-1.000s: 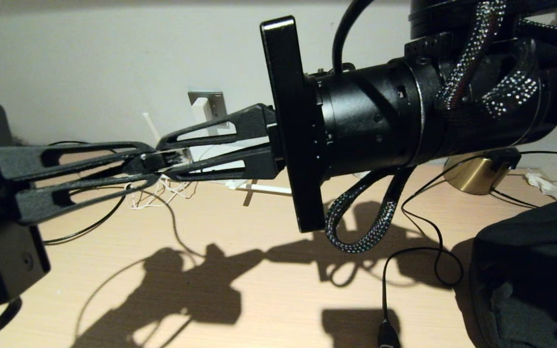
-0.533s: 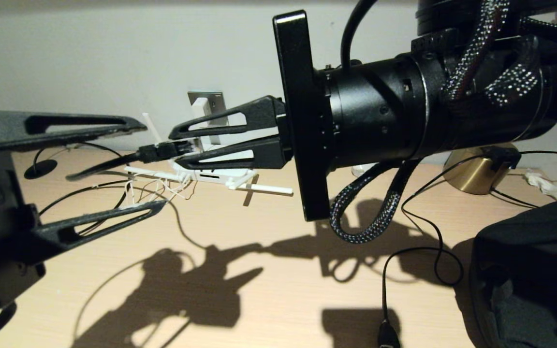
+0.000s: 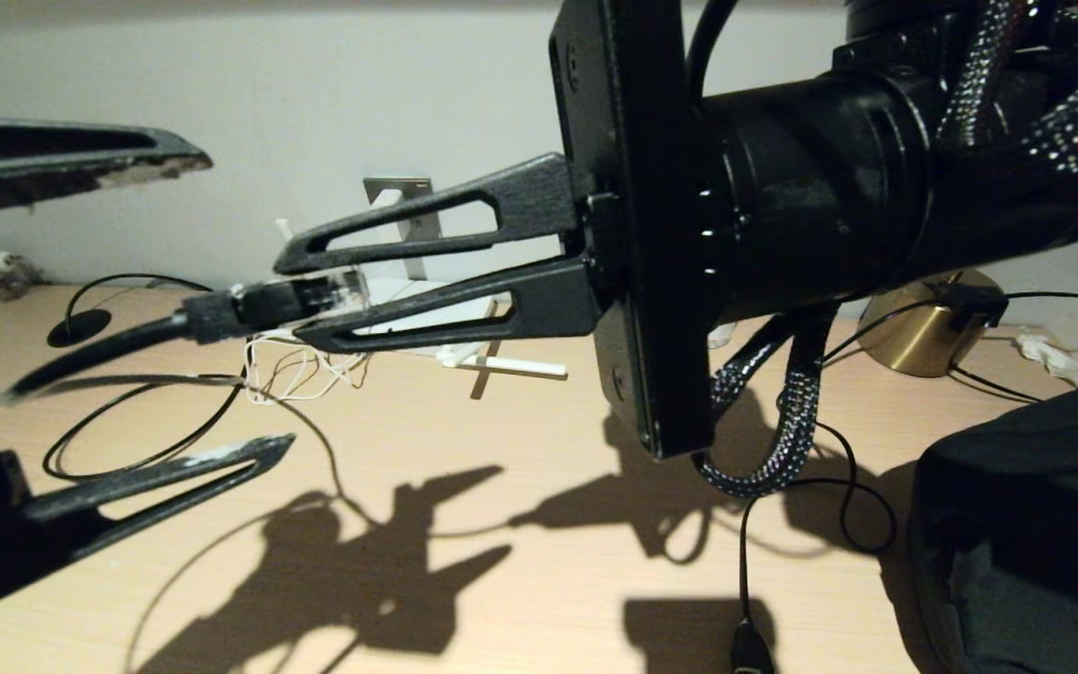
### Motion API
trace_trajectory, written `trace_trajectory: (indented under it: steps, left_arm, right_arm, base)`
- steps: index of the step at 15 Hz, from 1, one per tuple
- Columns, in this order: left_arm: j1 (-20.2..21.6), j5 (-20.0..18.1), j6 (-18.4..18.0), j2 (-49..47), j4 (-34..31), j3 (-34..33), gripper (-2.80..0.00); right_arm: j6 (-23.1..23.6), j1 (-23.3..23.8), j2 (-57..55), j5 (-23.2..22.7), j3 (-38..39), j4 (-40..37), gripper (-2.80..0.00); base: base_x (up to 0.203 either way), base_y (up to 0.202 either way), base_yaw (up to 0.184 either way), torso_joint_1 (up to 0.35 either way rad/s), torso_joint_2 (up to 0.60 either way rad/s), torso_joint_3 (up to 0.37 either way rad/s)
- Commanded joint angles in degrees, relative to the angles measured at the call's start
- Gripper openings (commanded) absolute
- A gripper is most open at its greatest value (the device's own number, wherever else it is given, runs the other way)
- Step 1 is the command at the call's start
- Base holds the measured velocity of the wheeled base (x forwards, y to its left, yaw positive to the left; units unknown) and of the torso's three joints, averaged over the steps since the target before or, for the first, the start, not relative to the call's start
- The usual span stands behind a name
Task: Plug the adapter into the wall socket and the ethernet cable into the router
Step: Hand it to the other hand
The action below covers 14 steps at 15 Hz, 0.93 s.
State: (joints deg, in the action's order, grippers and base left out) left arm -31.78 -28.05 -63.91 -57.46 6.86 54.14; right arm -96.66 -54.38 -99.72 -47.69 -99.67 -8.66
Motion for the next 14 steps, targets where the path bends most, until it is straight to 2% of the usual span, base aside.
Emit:
trace_trajectory:
  steps: [1, 5, 14]
  left_arm:
    - [-0.2, -0.15, 0.11, 1.29, 0.08, 0.09, 0.0]
    - [-0.32, -0.16, 1.35, 4.15, -0.1, 0.27, 0.0]
    - [-5.1, -0.16, 2.47, 2.64, 0.08, 0.53, 0.0]
  right_arm:
    - [-0.55, -0.11, 0.58, -1.45, 0.0, -0.05, -2.8]
    - [-0.46, -1.37, 0.01, -1.95, 0.0, 0.22, -2.8]
    - [-0.55, -1.69, -2.67, -1.71, -2.55, 2.15, -2.8]
  base:
    - [0.0, 0.0, 0.0, 0.0, 0.0, 0.0]
    - [0.0, 0.0, 0.0, 0.0, 0.0, 0.0]
    - [0.0, 0.0, 0.0, 0.0, 0.0, 0.0]
